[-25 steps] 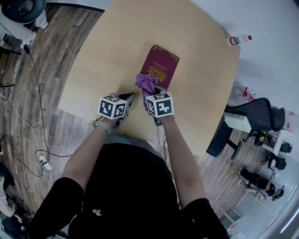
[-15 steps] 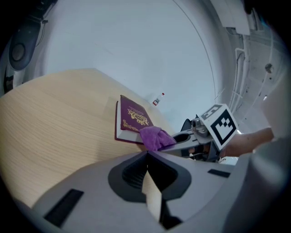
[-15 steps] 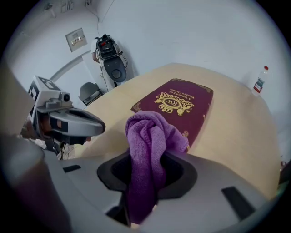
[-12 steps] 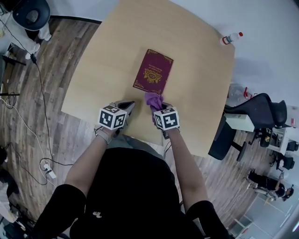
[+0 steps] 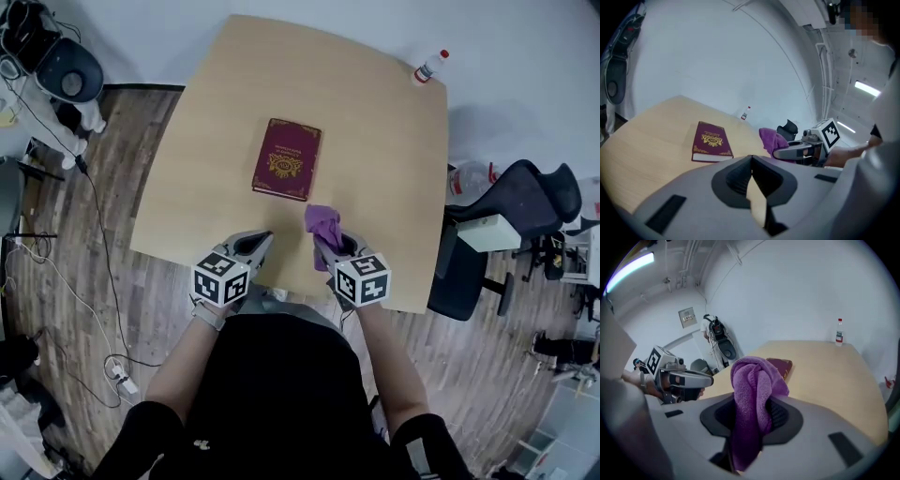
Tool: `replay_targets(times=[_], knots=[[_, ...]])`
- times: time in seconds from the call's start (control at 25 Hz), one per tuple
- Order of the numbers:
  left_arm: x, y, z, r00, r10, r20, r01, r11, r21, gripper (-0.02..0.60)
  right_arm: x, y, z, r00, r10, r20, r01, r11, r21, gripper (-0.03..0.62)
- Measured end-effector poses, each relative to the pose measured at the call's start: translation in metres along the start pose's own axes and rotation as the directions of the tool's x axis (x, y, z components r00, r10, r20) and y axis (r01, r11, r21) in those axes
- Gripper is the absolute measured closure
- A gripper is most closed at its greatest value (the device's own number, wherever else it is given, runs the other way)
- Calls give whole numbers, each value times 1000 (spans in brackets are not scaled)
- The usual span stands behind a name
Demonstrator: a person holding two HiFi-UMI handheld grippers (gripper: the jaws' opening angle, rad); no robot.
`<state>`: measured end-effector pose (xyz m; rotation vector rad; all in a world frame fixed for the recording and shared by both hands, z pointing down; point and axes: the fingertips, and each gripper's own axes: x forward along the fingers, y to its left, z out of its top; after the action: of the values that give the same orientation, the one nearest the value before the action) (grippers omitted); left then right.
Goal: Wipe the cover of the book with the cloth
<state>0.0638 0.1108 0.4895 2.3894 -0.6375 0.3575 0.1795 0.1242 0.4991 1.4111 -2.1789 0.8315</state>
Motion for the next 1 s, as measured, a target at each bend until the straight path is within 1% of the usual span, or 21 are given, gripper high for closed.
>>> replay_targets(times=[0.12, 0.24, 0.36, 0.48, 0.64, 0.8, 1.0], knots=[[-12, -29, 24, 998, -30, 49, 28, 998, 52, 563, -29, 17, 23, 995, 27, 97, -28, 1000, 10, 454], [-28, -51, 56, 993, -57, 101, 44, 991, 128, 563, -54, 32, 47, 984, 39, 174, -35, 999, -24, 454], [-49, -65, 82, 988, -71, 138, 42, 978, 203, 563, -77, 46, 68, 971, 38, 236, -22, 997, -69, 453], [-68, -71, 102, 982, -70, 174, 25, 967, 253, 563, -96, 57, 87, 955, 39, 294, -12, 996, -93, 453], [-85, -78, 117, 975, -81, 209, 17, 956, 291, 563, -114, 71, 103, 934, 24, 355, 22, 992, -125, 453], [-89, -78, 124, 971, -107, 215, 37, 950, 309, 563, -124, 81, 116, 917, 8, 400, 65, 984, -168, 453], [-88, -72, 129, 967, -135, 214, 63, 948, 311, 563, -128, 85, 123, 891, -20, 454, 91, 987, -134, 451]])
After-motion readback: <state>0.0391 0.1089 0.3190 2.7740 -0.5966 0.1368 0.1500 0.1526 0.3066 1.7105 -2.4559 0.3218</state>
